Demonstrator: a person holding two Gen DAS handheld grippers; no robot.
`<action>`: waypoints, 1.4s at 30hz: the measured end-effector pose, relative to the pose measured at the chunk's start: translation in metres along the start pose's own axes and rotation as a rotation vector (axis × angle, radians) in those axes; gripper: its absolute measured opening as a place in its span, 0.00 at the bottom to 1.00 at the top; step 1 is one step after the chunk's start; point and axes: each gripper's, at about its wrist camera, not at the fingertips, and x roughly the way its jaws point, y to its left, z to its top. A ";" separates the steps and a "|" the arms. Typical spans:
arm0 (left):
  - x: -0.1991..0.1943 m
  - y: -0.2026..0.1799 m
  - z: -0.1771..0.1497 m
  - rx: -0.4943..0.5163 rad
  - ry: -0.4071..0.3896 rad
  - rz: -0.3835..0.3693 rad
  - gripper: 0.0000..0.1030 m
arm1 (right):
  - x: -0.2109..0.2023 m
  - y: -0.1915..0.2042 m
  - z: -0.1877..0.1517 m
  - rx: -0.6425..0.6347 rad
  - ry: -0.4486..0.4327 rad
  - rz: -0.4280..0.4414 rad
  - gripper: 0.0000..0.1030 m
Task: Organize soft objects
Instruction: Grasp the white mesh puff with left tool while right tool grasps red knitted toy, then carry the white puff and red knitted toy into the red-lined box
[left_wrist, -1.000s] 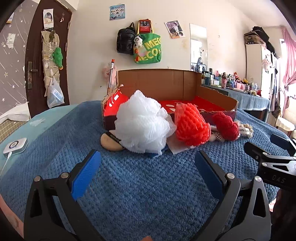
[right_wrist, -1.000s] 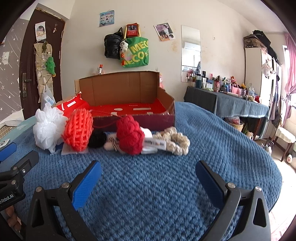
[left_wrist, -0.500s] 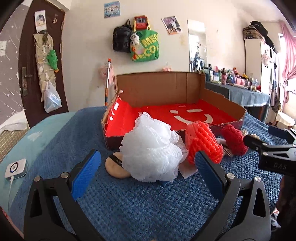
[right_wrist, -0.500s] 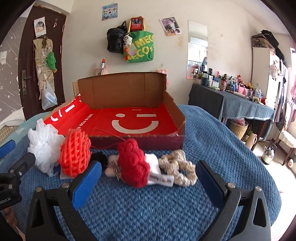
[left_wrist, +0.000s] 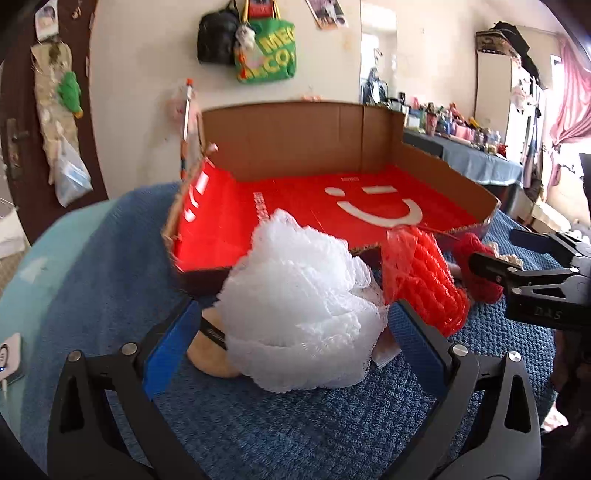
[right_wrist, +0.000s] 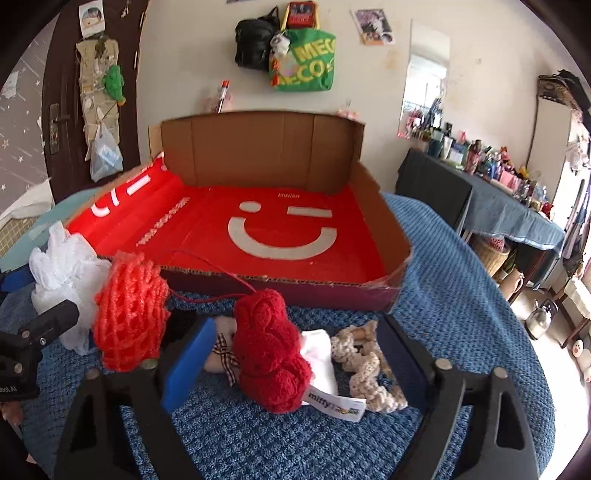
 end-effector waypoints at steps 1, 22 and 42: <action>0.002 0.001 0.001 -0.003 0.010 -0.006 0.98 | 0.003 0.001 0.000 -0.008 0.009 0.003 0.80; -0.011 -0.001 0.023 -0.016 -0.031 -0.080 0.52 | -0.015 -0.005 0.014 -0.005 -0.056 0.130 0.37; 0.019 0.010 0.125 0.102 -0.083 -0.053 0.52 | 0.028 -0.019 0.128 -0.070 -0.069 0.180 0.37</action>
